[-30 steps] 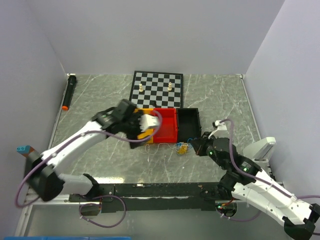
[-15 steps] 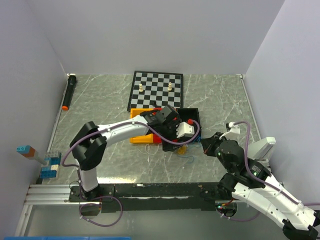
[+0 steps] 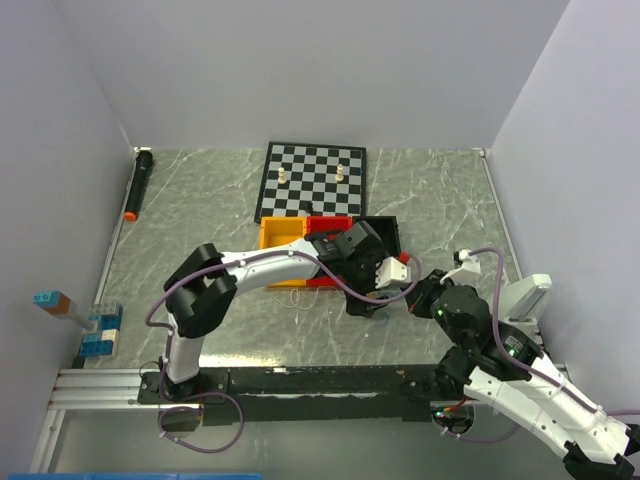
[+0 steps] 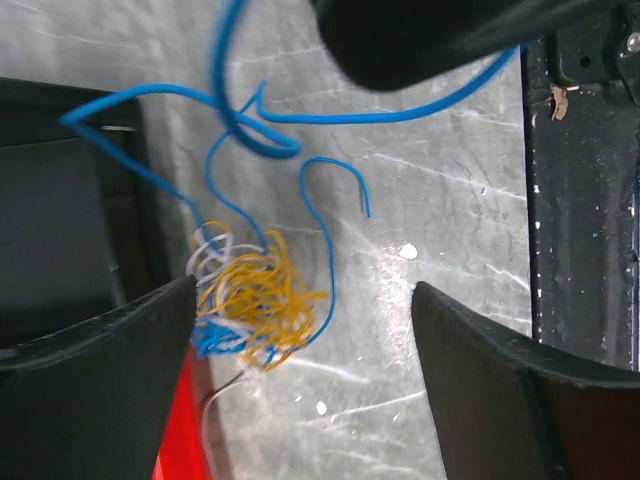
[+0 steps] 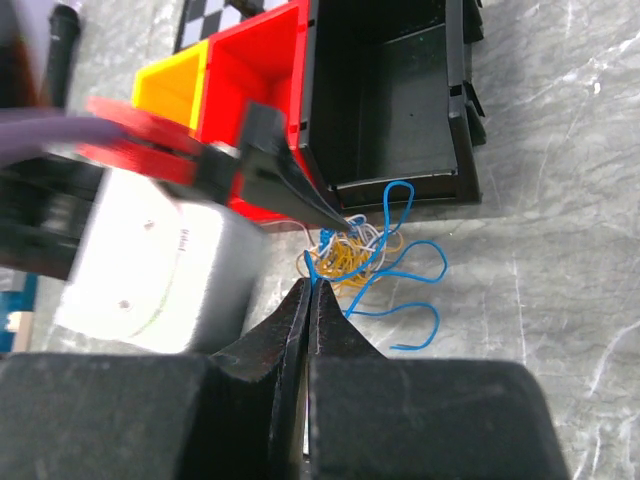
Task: Untangle the cables
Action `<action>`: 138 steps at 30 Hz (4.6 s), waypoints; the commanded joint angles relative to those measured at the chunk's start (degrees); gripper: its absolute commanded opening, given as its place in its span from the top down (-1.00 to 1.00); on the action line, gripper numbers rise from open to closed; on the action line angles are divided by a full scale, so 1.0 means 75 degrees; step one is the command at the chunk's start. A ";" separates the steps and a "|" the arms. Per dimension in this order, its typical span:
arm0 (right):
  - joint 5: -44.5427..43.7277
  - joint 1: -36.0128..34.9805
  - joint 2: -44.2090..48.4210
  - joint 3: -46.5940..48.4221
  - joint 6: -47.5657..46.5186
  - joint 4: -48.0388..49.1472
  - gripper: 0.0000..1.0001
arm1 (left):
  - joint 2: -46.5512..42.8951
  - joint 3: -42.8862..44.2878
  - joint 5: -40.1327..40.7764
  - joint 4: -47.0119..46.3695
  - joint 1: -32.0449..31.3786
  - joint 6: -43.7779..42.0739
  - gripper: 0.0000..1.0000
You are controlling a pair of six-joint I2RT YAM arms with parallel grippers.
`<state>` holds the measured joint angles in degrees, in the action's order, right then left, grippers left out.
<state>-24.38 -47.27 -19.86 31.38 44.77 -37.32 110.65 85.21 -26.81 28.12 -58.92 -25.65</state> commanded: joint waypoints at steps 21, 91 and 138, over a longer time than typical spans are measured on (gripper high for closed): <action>-0.1002 -0.0049 0.0363 0.0398 0.0382 -0.1082 1.00 | -0.1028 -0.1551 0.0937 -0.0258 0.0226 -0.0072 0.99; -0.2689 -0.0026 -0.0914 0.0983 0.0919 -0.2276 1.00 | -0.4229 -0.3649 0.1089 0.1957 0.1315 -0.0271 0.99; -0.2423 0.0957 -0.3386 0.4347 -0.4411 0.3053 1.00 | -0.5073 -0.3650 0.0821 0.2309 0.1972 -0.0213 0.85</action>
<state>-48.29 -43.70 -42.02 60.55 16.21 -22.65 74.08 55.96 -17.45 42.39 -44.27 -27.79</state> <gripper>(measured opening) 0.009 0.078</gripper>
